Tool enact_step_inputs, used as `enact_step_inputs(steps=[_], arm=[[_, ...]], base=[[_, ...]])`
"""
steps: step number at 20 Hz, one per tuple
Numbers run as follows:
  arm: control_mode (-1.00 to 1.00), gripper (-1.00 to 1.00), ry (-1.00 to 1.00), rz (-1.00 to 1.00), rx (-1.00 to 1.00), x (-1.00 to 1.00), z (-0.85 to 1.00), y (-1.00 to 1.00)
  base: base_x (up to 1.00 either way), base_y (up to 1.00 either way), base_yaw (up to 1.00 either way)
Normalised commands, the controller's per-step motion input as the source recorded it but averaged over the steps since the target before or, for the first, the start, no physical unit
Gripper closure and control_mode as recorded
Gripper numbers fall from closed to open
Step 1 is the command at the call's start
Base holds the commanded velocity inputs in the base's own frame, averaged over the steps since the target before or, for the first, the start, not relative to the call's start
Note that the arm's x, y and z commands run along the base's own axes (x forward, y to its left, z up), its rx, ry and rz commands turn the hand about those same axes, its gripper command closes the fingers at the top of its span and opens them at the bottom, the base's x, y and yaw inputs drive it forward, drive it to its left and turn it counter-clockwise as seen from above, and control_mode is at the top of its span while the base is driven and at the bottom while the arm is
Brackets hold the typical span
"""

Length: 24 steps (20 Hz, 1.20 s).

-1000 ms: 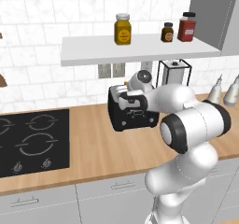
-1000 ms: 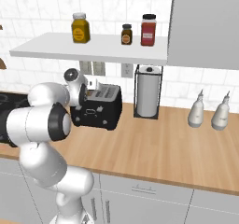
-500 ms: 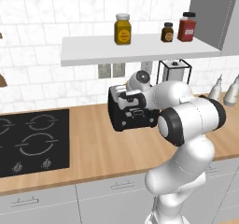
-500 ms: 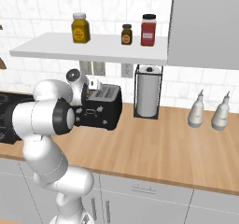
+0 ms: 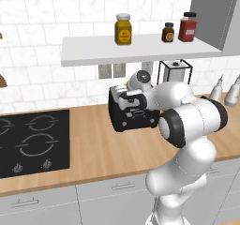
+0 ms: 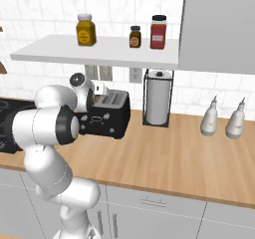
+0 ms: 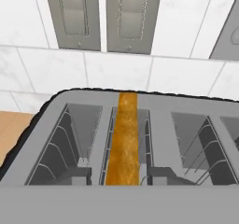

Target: Start the toaster. Once the lever pops up, take the bread to the plate on the dining counter.

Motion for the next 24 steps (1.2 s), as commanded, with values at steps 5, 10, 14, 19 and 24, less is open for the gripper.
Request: enact_step_inputs(steps=[5, 10, 14, 19, 24], arm=[[-1.0, 1.0, 0.0, 0.0, 0.0, 0.0, 0.0, 0.0], [-1.0, 1.0, -0.01, 0.0, 0.0, -0.05, 0.05, 0.0], [-1.0, 1.0, -0.08, 0.0, 0.0, -0.14, 0.32, 0.0], [-1.0, 1.0, -0.1, 0.0, 0.0, -0.05, 0.3, 0.0], [-1.0, 1.0, -0.05, 0.0, 0.0, -0.12, 0.35, 0.0]], base=[[0.0, 0.0, 0.0], [0.0, 0.0, 0.0], [0.0, 0.0, 0.0], [0.0, 0.0, 0.0], [0.0, 0.0, 0.0]])
